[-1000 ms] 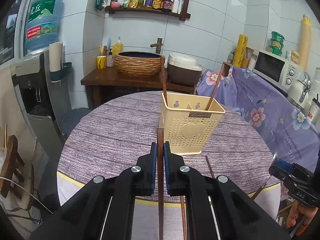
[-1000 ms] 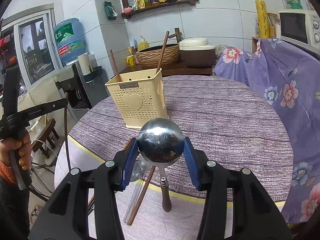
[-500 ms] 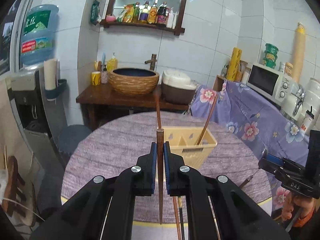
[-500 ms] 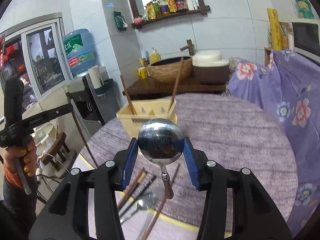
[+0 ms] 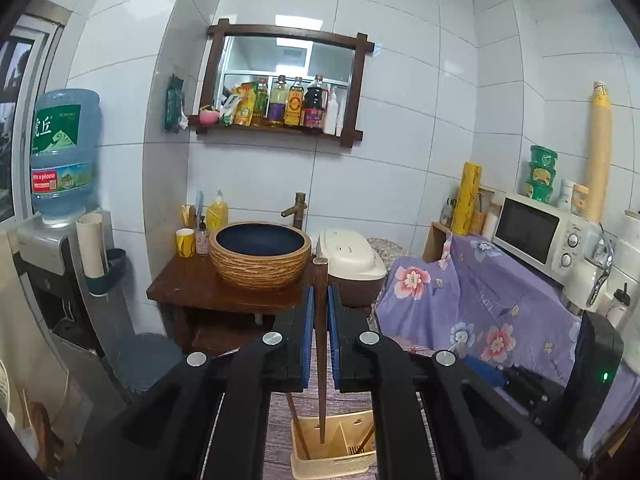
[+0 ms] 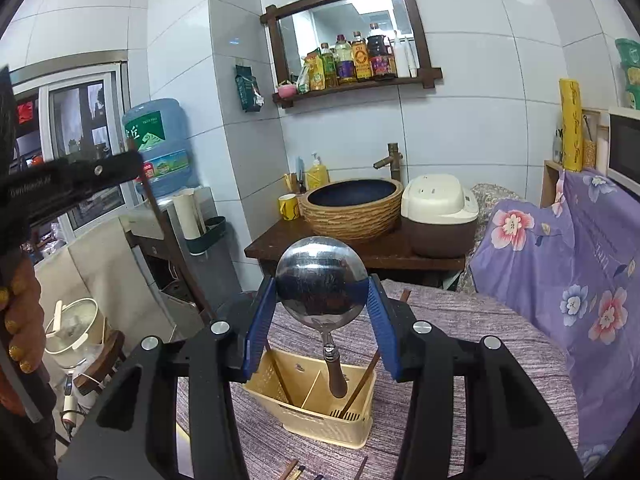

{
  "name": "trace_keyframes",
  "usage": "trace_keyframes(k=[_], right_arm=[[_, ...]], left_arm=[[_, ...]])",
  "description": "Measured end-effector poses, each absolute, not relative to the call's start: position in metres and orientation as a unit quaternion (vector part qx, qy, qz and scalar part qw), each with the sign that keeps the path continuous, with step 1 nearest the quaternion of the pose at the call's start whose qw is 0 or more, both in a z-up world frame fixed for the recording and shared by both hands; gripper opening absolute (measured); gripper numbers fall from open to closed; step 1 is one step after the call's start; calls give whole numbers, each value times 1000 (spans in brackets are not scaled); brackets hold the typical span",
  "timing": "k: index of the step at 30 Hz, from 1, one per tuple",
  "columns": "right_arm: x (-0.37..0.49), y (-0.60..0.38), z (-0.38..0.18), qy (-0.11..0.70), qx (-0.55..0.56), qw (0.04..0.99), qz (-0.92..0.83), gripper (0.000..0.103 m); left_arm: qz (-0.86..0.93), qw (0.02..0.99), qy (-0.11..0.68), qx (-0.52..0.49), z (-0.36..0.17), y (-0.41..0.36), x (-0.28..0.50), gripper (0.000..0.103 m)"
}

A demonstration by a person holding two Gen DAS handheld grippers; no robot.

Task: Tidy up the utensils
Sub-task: 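Lower the ladle into the holder and open the right tool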

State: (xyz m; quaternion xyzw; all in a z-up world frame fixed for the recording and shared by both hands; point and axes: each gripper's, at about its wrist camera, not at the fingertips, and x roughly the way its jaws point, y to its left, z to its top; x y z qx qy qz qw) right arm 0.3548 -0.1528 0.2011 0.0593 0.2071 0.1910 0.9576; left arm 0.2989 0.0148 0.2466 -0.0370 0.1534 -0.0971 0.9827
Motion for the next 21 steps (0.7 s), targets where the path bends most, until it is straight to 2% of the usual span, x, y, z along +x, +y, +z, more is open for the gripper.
trace_keyframes(k=[11,16,21], right_arm=[[359,-138,118,251,35,951,179,47],[357,-132,96,263,27,949,174,47],[356,-130,83,261,25,950,171,47]], left_arm=[[-78,968,234,-34,149,14,327,8],[-75,961,263,-39,120,16,332,8],[-67,966,247,-27,112,15,326,8]])
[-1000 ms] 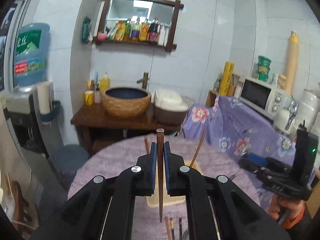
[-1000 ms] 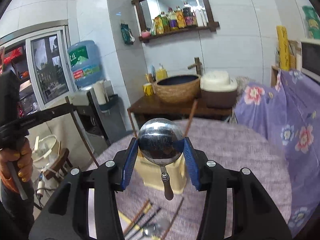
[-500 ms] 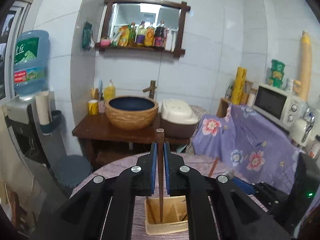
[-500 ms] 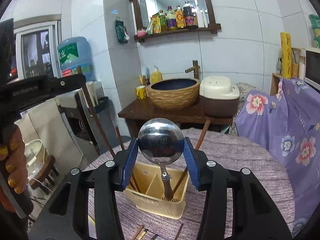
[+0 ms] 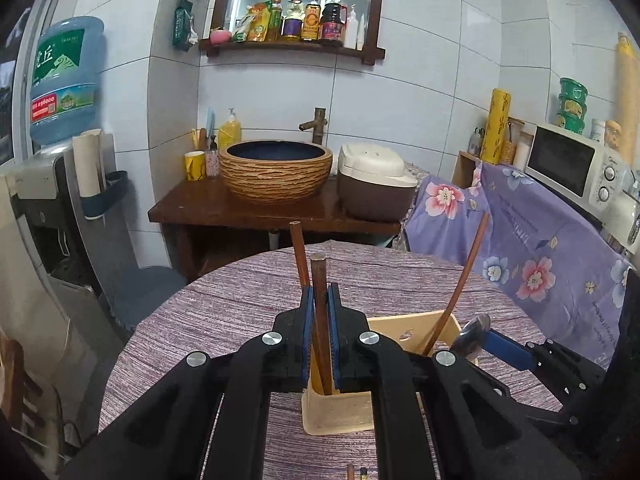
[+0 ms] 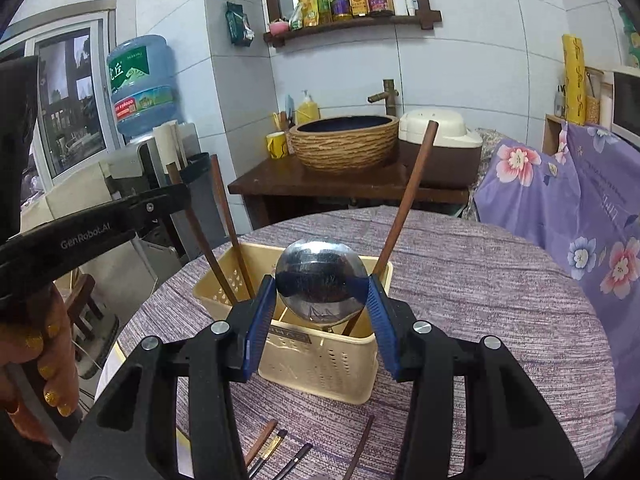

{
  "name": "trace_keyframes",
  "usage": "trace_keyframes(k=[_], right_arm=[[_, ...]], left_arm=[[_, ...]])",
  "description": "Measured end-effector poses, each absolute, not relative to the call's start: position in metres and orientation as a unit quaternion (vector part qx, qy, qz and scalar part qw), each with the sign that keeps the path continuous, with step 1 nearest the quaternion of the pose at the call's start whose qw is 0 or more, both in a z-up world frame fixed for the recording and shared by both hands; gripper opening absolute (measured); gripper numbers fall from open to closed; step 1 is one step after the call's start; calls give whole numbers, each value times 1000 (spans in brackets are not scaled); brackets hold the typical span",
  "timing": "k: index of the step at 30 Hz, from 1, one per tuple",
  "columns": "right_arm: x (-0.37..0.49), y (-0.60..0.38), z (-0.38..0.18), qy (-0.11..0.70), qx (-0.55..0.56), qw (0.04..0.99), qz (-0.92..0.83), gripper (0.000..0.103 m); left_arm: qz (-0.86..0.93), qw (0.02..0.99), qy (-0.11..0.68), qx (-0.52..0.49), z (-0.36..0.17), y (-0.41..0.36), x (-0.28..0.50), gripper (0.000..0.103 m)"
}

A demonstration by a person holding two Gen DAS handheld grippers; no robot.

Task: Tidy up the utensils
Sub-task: 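Lower the ladle into the holder and open the right tool, then move the right tool back to the pile and close on a wooden chopstick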

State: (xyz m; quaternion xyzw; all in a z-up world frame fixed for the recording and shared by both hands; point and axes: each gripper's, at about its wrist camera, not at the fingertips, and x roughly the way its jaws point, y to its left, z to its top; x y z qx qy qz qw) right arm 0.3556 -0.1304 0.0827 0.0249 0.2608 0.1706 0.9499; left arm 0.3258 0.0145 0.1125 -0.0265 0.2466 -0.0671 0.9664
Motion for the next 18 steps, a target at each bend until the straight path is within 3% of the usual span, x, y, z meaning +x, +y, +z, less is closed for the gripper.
trace_keyframes(k=[3,6,8,10,12,18], right_arm=[[354,-131,82,259,33,949,175,48],[349,-133,83,250,35,952,170,61],[343,-134,86,245,34,953,174,62],[335,-135,89,240,31,956,167,66],[324,-135,90,234,19,959,160,68],[284,-147,80,245,4,960,132,68]], left_arm=[[-66,966,249,-29,114,16,324,8],[-70,967,245,-31,116,19,316,9],[-71,968,240,-33,117,23,307,17],[-68,970,231,-38,116,29,296,46],[-63,972,224,-43,113,35,284,57],[-44,967,245,-50,87,54,250,72]])
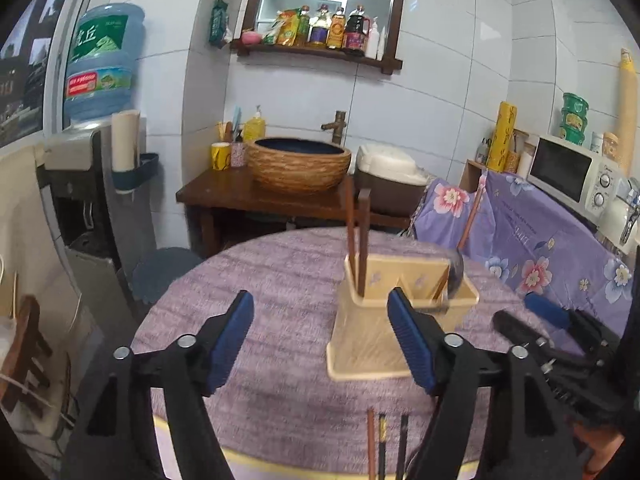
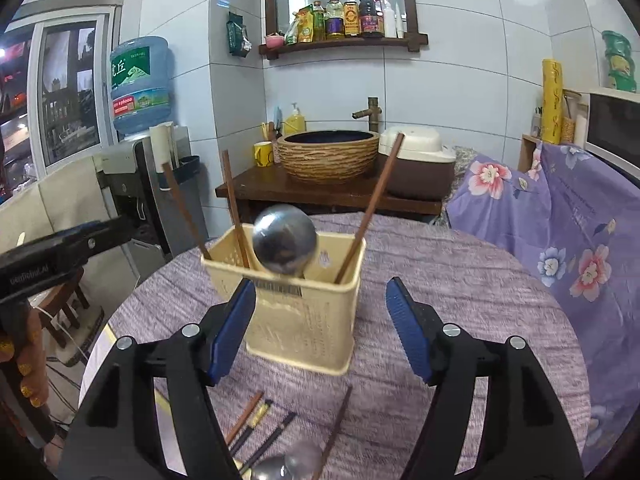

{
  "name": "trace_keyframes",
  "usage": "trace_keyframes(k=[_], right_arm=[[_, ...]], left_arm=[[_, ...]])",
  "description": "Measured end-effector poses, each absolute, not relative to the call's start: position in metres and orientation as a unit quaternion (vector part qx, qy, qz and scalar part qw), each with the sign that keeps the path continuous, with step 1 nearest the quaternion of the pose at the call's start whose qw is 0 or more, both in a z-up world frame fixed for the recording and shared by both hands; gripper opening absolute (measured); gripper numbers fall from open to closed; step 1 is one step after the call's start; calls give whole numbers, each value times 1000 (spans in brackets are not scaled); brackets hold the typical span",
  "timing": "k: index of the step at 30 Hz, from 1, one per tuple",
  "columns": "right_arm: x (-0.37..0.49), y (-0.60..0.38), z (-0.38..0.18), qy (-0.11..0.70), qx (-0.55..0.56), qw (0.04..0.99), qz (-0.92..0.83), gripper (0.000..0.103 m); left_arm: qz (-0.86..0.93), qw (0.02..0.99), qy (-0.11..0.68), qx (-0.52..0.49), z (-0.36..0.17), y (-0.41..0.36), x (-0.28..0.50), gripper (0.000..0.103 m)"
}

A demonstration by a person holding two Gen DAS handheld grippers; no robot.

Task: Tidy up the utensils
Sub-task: 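Move the right tool back to the pile and close on a wooden chopstick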

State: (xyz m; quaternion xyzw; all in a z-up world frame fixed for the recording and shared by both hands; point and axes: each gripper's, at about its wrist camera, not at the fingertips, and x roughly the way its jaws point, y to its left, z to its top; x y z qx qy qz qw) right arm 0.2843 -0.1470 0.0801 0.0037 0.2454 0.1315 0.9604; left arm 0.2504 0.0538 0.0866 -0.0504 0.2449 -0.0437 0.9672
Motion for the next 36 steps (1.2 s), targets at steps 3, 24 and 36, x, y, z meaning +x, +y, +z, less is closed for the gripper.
trace_keyframes(k=[3,24,36], right_arm=[[264,-152,66,265,0,956,125,68],[202,-156,-56,428,30,898,99,44],[207,-153,-63,451,-11,889,80,21]], left_arm=[[-28,962,268,-32,63,55,234,73],[-80,913,399,-15,-56,25,176,30],[-90,908,409,-1,-64,10,178,30]])
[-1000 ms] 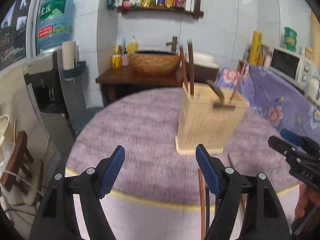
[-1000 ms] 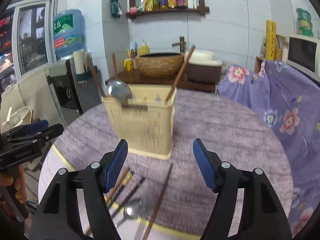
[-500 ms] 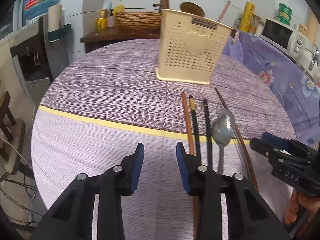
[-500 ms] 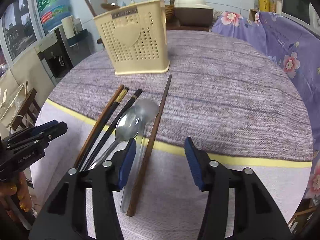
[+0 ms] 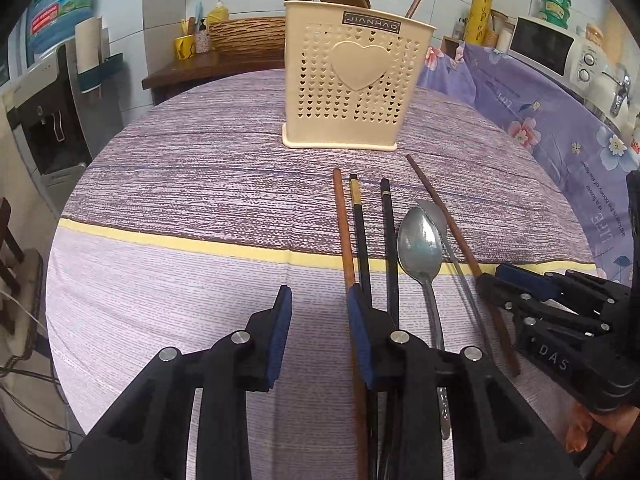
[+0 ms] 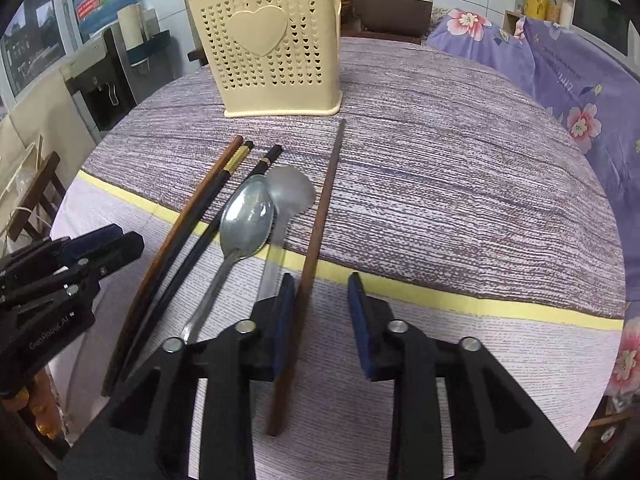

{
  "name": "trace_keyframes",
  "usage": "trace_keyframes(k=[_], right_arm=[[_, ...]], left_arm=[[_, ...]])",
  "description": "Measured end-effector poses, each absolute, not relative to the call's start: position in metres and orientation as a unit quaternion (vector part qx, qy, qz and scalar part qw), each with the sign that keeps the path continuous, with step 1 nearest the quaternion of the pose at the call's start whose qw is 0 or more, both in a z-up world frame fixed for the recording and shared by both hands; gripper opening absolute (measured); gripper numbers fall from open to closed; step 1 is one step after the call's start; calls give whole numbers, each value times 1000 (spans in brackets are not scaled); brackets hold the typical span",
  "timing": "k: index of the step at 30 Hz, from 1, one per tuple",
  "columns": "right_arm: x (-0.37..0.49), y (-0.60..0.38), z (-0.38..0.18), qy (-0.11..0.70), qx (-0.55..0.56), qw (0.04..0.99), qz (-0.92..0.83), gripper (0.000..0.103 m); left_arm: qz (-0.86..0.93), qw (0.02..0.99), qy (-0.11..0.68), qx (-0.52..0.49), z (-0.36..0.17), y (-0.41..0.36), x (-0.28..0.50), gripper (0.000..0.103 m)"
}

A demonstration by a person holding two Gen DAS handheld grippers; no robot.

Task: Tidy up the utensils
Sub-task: 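Move the right tool back to the pile and close on a wooden chopstick, then lift the wooden chopstick with the right tool toward the holder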

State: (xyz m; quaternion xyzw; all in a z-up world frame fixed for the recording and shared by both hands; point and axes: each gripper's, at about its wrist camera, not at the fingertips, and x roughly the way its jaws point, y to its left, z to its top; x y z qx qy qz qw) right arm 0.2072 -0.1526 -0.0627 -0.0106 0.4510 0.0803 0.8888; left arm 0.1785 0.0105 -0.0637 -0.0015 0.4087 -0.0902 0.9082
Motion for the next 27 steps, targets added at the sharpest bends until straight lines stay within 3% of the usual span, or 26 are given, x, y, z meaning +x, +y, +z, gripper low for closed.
trace_keyframes(k=[16,27], right_arm=[[207,-180,-64,446,14,892,71,20],[218,-185,-60,438,27,894,89,21]], left_arm=[[-105,896,430,29,-73,-13,209,29],[-117,891,438,-9,-71,10,215,29]])
